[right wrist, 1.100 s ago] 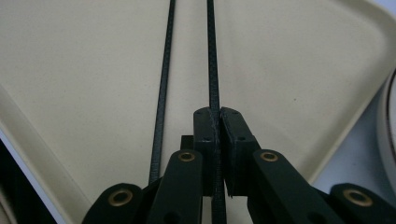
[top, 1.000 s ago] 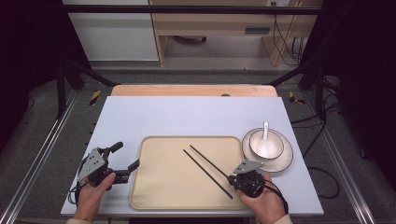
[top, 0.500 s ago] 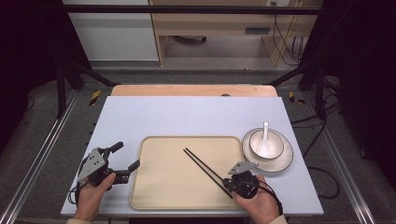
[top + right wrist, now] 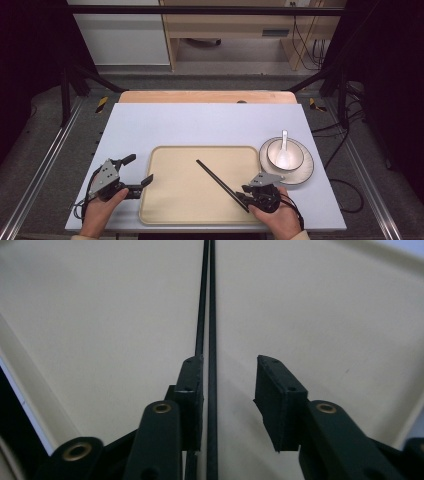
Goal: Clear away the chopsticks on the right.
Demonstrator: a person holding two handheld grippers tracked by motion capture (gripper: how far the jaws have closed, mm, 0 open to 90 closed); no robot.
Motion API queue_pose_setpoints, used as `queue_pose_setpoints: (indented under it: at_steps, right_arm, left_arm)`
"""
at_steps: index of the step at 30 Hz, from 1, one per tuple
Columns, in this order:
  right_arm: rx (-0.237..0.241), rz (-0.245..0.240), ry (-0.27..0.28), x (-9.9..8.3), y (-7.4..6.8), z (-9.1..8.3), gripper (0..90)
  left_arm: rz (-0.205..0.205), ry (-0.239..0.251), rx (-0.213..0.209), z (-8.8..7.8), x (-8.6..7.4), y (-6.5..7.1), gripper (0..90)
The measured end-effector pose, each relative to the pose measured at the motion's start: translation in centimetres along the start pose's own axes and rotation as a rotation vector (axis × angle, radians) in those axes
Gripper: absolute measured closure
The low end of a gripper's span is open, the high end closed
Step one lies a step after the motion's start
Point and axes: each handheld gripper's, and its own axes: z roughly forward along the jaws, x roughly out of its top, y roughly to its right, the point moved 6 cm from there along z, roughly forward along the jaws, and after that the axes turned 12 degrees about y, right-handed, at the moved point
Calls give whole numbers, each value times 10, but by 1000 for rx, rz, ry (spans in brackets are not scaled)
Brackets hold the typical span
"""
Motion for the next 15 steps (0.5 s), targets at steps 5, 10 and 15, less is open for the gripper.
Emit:
queue_pose_setpoints:
  at_steps: [5, 10, 15]
  right_arm:
    - [-19, -5, 105, 11, 6, -8, 394]
    - [-67, -21, 147, 13, 15, -17, 112]
    - [-97, -24, 187, 11, 25, -32, 53]
  left_arm:
    - [-16, -66, -45, 14, 7, 18, 81]
    - [-31, -136, -72, 33, 13, 35, 89]
    - [-24, -196, -111, 55, 11, 51, 130]
